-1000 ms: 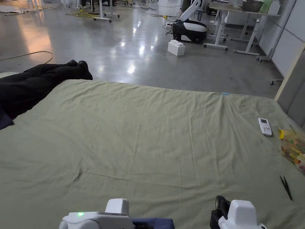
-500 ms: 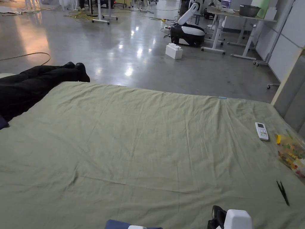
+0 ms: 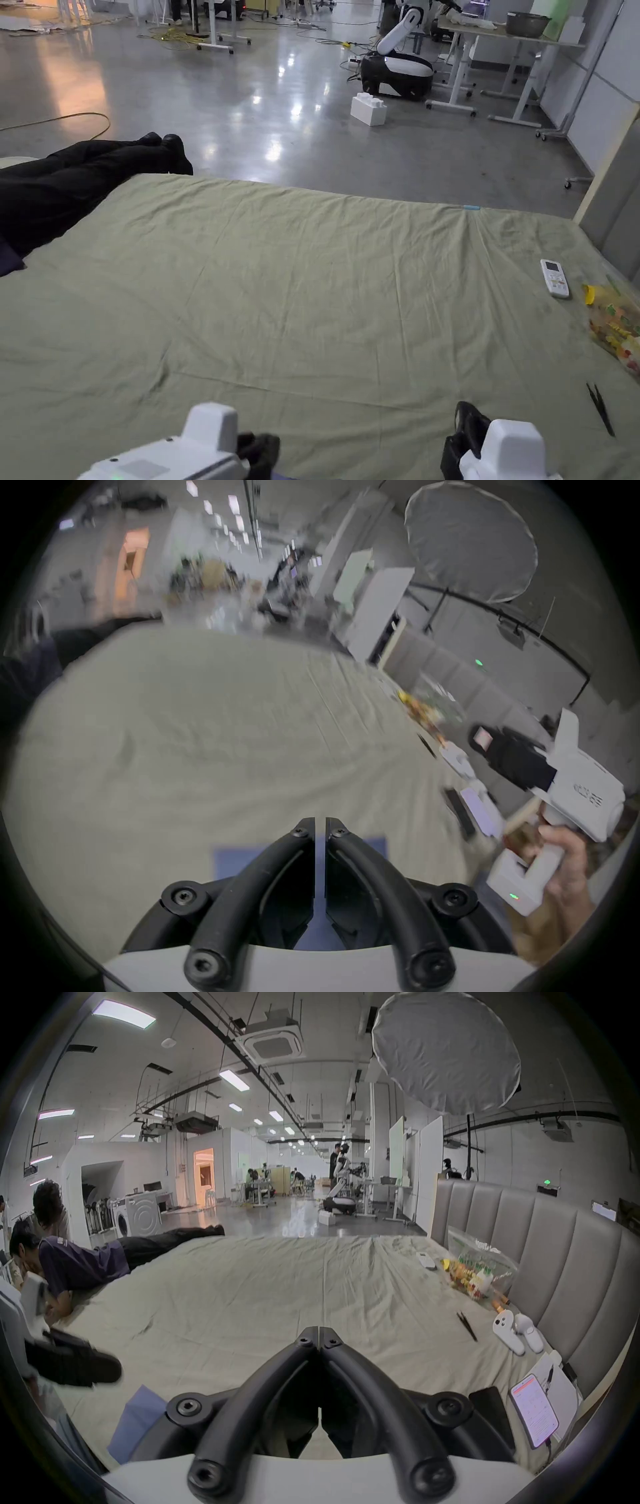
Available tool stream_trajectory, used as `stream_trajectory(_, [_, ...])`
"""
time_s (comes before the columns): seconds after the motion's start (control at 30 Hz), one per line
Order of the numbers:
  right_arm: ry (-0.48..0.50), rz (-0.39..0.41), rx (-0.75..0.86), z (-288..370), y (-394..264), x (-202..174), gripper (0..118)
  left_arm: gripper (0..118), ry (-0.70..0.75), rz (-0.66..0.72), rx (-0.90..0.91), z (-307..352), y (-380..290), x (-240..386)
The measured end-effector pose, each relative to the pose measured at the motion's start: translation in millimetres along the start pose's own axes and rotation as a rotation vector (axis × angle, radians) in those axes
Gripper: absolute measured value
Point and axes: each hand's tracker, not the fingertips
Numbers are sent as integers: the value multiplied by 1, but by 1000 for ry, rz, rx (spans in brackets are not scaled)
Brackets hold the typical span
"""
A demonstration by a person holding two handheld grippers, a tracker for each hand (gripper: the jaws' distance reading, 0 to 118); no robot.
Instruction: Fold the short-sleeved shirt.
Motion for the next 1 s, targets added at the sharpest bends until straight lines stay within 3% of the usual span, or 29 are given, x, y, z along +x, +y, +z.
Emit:
stream_trajectory(0.13, [-23, 6, 82, 2, 16, -7, 0, 5, 270, -89, 179, 13, 23, -9])
stream_trajectory(0.33, [-50, 13, 210, 4, 38, -16, 0, 5, 420, -114, 405, 24, 43, -11])
stream_trajectory(0.5, [-68, 1, 240, 0, 51, -15, 0, 5, 446, -178, 448, 29, 53, -11])
stream_trajectory(0.77, [-110, 57, 262, 6, 54, 4, 0, 5, 498, -163, 447, 40, 45, -34])
stream_trajectory(0.93, [-99, 31, 120, 22, 22, 4, 0, 5, 497, -121, 424, 51, 35, -50])
stream_trajectory(1.0, [-39, 83, 80, 29, 0, -9, 0, 5, 492, -109, 422, 55, 29, -55])
